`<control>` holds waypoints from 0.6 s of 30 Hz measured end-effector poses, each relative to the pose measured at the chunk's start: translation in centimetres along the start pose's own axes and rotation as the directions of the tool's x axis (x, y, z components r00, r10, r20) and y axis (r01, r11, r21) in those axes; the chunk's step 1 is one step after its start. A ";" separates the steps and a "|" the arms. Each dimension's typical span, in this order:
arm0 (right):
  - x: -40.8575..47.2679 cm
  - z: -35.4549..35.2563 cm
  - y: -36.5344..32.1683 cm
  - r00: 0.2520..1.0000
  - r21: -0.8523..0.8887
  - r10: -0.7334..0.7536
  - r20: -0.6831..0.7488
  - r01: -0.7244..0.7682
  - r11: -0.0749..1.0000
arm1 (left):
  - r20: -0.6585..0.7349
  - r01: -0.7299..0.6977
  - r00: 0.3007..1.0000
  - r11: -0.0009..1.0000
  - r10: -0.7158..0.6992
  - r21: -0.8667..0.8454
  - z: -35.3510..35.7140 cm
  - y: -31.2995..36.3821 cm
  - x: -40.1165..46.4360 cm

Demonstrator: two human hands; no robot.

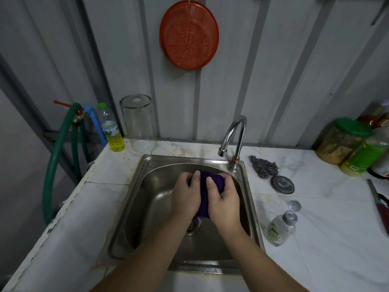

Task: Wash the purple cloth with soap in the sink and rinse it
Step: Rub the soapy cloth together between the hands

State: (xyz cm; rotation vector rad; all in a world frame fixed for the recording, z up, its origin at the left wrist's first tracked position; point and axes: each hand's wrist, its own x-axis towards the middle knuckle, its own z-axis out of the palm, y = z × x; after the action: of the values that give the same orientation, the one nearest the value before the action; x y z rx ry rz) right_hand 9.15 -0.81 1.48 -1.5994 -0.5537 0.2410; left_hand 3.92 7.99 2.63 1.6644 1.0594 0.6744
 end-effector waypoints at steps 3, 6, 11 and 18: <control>-1.4 -0.1 -0.5 0.983 -0.040 -0.182 -0.015 0.181 0.983 | 0.122 0.374 0.927 0.877 -0.353 -0.302 0.4 1.0 1.2; -1.8 0.1 -0.4 0.926 -0.186 -0.369 0.076 0.376 0.908 | 0.350 0.630 0.775 0.597 -0.526 -0.497 0.2 0.8 1.5; 1.4 1.3 0.3 0.987 -0.338 -0.159 -0.006 0.148 0.929 | 0.366 0.641 0.758 0.515 -0.540 -0.569 1.6 0.0 1.2; 3.4 0.7 1.0 0.996 -0.536 -0.091 -0.019 0.067 0.842 | 0.221 0.637 0.752 0.596 -0.621 -0.489 2.2 0.5 2.3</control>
State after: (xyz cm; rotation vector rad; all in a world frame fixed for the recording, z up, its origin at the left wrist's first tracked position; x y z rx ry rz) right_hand 11.92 1.38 1.01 -2.1137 -0.6919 -0.0209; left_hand 6.92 9.03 2.22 0.7094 1.2027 0.4050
